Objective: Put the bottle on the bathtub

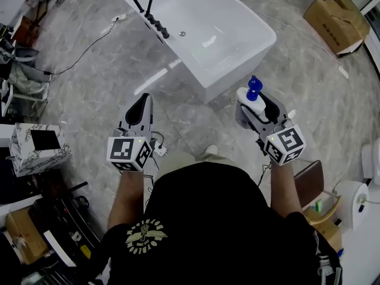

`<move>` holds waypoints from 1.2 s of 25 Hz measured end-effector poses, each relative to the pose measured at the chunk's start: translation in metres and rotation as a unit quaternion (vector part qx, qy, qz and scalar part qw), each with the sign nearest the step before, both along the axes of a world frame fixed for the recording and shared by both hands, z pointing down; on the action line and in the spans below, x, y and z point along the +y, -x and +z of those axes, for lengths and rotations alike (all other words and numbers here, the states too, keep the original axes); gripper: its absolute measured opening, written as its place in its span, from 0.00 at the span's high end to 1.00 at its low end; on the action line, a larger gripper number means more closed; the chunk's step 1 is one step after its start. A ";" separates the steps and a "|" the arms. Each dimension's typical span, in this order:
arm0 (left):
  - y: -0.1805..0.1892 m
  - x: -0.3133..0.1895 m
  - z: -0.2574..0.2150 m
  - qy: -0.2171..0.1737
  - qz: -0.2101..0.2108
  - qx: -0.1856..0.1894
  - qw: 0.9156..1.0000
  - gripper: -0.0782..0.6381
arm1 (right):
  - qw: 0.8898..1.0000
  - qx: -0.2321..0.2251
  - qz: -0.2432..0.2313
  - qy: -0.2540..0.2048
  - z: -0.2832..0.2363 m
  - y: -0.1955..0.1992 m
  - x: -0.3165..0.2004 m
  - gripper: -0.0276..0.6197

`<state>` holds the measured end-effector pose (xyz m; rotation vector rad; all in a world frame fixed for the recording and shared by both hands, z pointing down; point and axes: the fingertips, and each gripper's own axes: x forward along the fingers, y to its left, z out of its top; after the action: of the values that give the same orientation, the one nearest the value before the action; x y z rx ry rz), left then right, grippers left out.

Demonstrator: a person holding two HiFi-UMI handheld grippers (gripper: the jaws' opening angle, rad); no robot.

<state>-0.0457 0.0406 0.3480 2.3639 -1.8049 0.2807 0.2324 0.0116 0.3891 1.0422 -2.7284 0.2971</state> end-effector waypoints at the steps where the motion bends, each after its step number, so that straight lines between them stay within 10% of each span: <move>1: 0.000 -0.002 0.000 -0.001 -0.003 -0.002 1.000 0.86 | 1.000 0.000 -0.003 0.002 0.001 0.000 -0.003 0.55; 30: 0.070 -0.175 0.021 0.006 0.028 0.046 0.999 0.86 | 0.999 0.038 0.019 0.014 0.003 0.073 -0.155 0.55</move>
<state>-0.1155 -0.1340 0.3689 2.3803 -1.6954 0.1849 0.1596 -0.1434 0.3922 1.0774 -2.6311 0.2951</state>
